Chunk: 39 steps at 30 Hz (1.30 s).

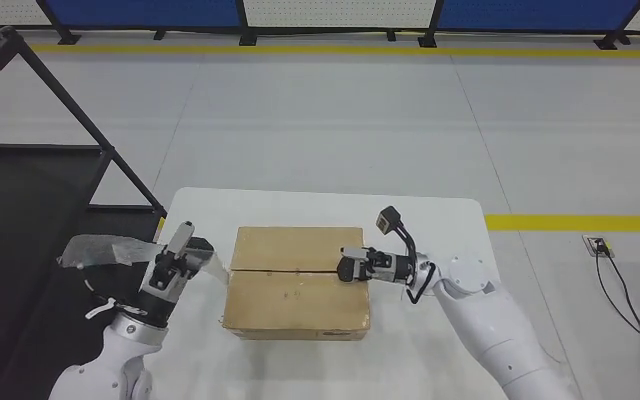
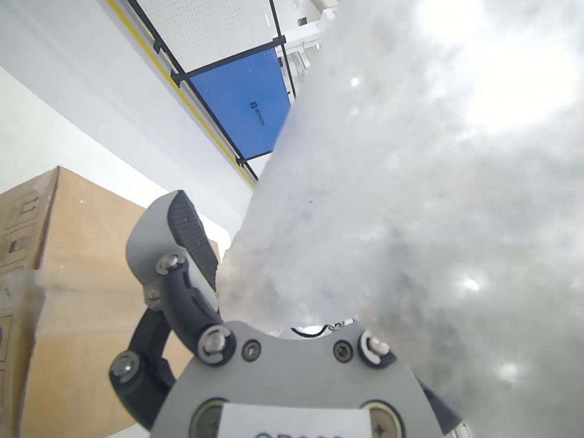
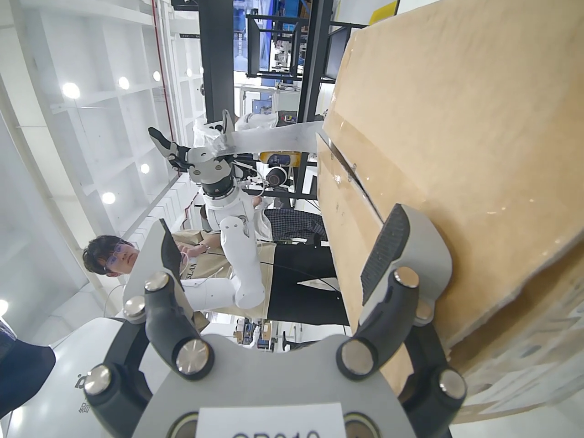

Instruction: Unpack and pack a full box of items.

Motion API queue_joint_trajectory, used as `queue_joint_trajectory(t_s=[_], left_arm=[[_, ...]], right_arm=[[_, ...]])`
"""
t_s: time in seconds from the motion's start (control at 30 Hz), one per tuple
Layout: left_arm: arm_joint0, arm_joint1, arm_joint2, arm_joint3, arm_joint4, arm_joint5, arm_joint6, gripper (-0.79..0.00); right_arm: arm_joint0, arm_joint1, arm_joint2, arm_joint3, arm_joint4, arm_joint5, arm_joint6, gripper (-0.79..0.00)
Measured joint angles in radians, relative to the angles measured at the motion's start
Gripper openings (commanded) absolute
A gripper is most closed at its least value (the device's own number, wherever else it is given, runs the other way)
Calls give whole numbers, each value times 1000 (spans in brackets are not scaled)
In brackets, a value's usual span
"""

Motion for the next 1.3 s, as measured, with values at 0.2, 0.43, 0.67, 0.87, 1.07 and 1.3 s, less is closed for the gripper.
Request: queue_joint_trajectory(t_s=[0.2, 0.43, 0.67, 0.87, 1.07, 1.3], left_arm=[[-15, 2, 52, -21, 116, 25, -18, 0], [-52, 3, 120, -24, 232, 86, -48, 0], [-98, 2, 189, -19, 331, 115, -70, 0], [-139, 0, 242, -7, 395, 136, -88, 0], [-165, -2, 277, 3, 430, 157, -98, 0], [-211, -10, 324, 48, 448, 185, -87, 0]], right_arm=[[-20, 8, 20, -24, -4, -6, -3, 0], [-32, 12, 31, -30, -9, 4, -15, 0], [-46, 16, 47, -38, 0, -8, -18, 0], [-64, 23, 69, -52, 8, -19, -22, 0], [-86, 30, 93, -73, 18, -38, -26, 0], [-109, 41, 123, -99, 25, -45, -20, 0]])
